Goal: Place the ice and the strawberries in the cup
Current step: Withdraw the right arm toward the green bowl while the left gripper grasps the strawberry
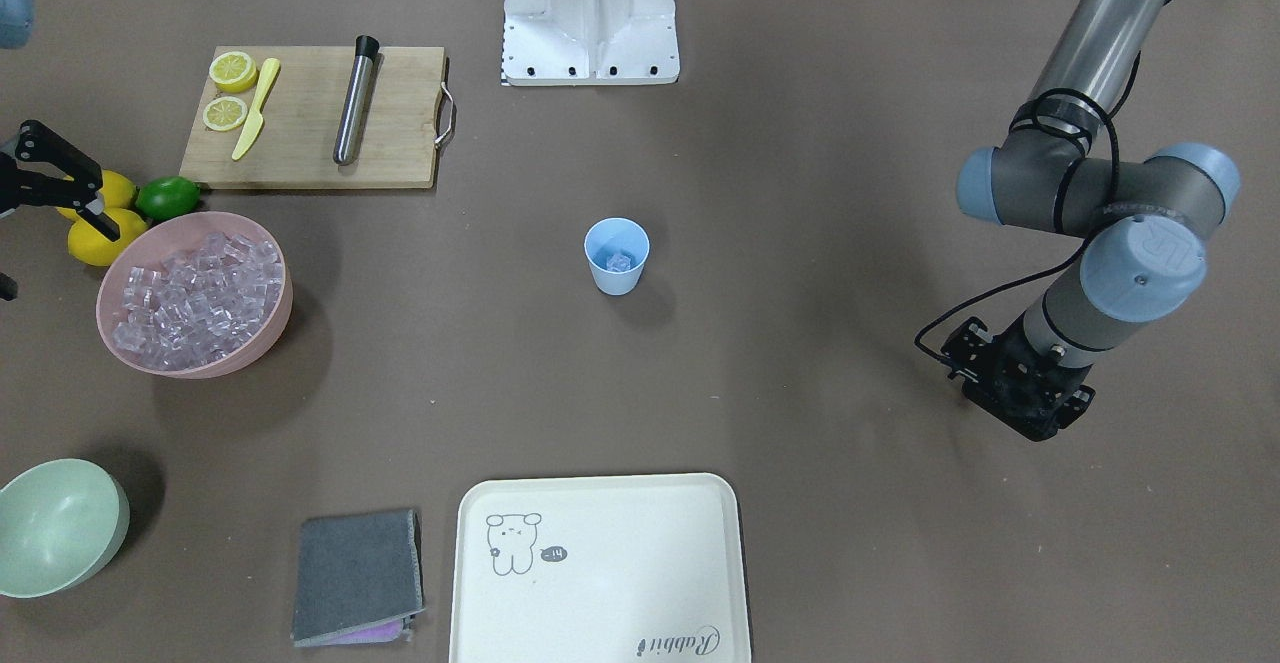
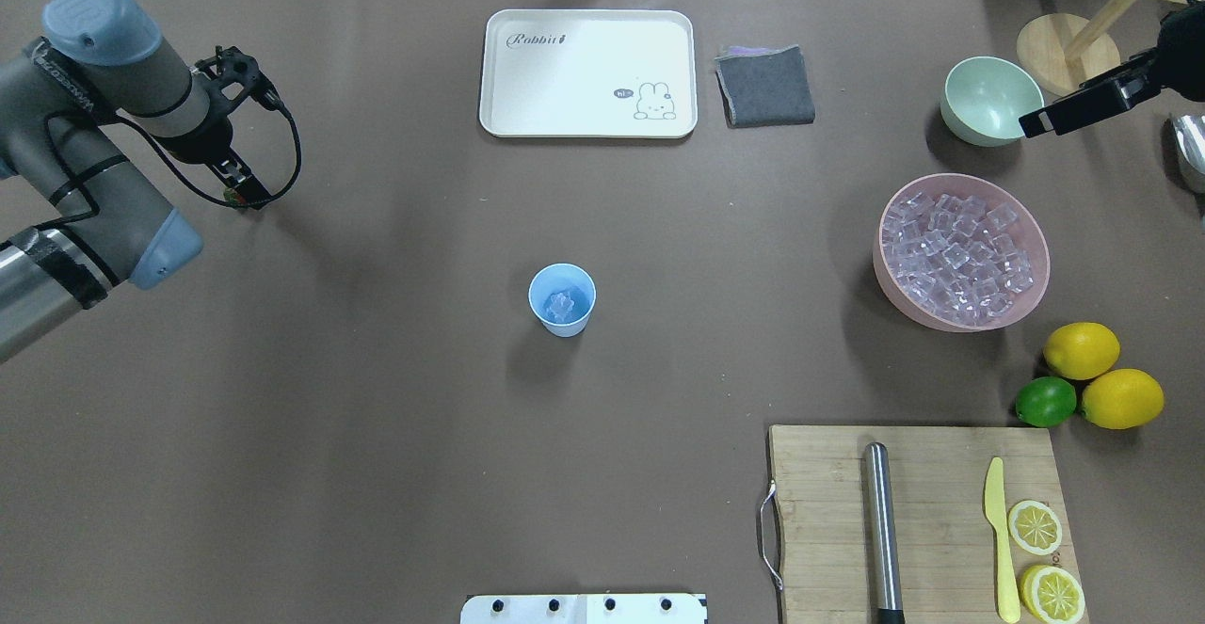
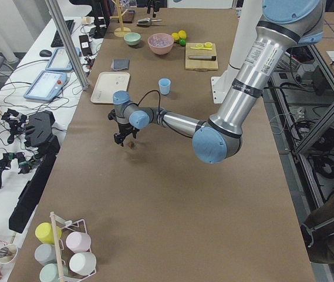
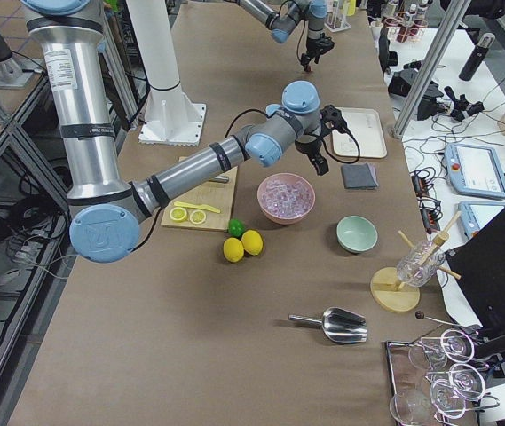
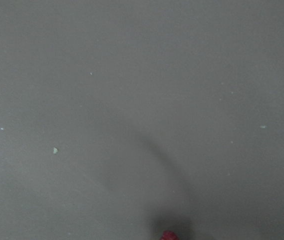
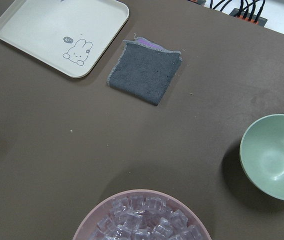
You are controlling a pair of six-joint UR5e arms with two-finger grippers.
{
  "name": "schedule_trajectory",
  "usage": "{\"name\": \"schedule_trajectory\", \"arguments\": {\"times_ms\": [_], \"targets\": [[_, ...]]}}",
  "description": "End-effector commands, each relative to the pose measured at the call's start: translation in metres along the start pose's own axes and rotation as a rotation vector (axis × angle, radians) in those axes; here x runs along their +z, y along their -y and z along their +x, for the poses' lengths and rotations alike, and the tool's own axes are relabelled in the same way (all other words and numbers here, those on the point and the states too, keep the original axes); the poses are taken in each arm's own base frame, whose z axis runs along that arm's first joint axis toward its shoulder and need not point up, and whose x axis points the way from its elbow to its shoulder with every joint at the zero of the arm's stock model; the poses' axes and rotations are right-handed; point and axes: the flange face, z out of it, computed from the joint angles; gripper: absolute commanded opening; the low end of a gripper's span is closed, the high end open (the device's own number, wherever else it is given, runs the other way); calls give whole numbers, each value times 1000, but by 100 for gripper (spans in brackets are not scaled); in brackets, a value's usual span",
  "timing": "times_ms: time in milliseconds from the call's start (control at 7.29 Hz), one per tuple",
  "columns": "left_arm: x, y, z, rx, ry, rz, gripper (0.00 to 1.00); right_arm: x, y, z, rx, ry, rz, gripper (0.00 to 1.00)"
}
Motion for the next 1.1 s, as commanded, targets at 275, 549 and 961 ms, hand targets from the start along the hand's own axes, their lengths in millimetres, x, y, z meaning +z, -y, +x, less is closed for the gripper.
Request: {"name": "schedule_trajectory", "arguments": {"times_ms": [275, 549, 961], "targets": [[9, -6, 2, 3, -6, -16, 70, -1, 0, 6, 10, -7, 0, 100], [8, -8, -2, -6, -2, -20, 59, 0, 0, 8, 13, -19, 3, 100], [2, -9, -11, -22, 1, -19, 0, 1, 1, 10, 12, -35, 6, 100]]}}
